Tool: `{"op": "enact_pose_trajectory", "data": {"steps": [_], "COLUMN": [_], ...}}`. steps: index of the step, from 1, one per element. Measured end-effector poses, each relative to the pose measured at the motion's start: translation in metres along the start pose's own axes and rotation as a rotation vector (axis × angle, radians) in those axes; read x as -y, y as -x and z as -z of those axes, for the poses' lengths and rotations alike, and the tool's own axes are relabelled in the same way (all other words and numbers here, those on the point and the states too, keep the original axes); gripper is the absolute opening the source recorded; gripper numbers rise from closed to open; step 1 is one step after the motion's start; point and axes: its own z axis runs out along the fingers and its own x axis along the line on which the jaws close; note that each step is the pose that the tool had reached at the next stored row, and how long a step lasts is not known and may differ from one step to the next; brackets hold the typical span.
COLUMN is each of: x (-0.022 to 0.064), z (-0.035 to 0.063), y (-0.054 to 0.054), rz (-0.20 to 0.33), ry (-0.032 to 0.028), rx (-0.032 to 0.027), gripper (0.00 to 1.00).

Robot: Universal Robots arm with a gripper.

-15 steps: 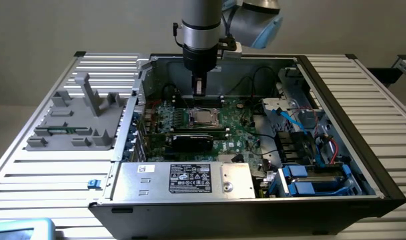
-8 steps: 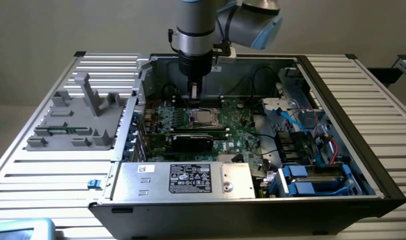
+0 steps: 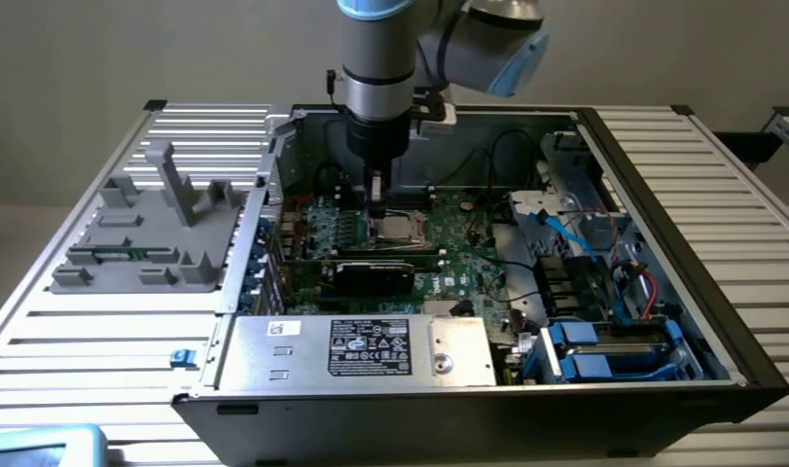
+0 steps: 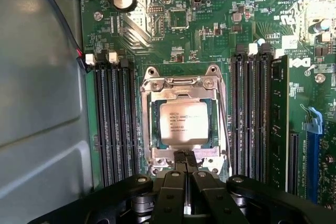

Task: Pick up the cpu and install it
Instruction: 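Close the cpu cover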

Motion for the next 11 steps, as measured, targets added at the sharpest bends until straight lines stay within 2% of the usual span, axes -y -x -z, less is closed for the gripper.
{"op": "enact_pose_trajectory", "data": {"steps": [6,11], "x": [0.0029,0.0058], "z": [-0.0099,-0.0153], "y": [0.001,0.001], "rz": [0.000,0.000], "ry": [0.0011,0.0060], "rx": [0.0029,0.0055], "gripper": [0.11,0.11]}}
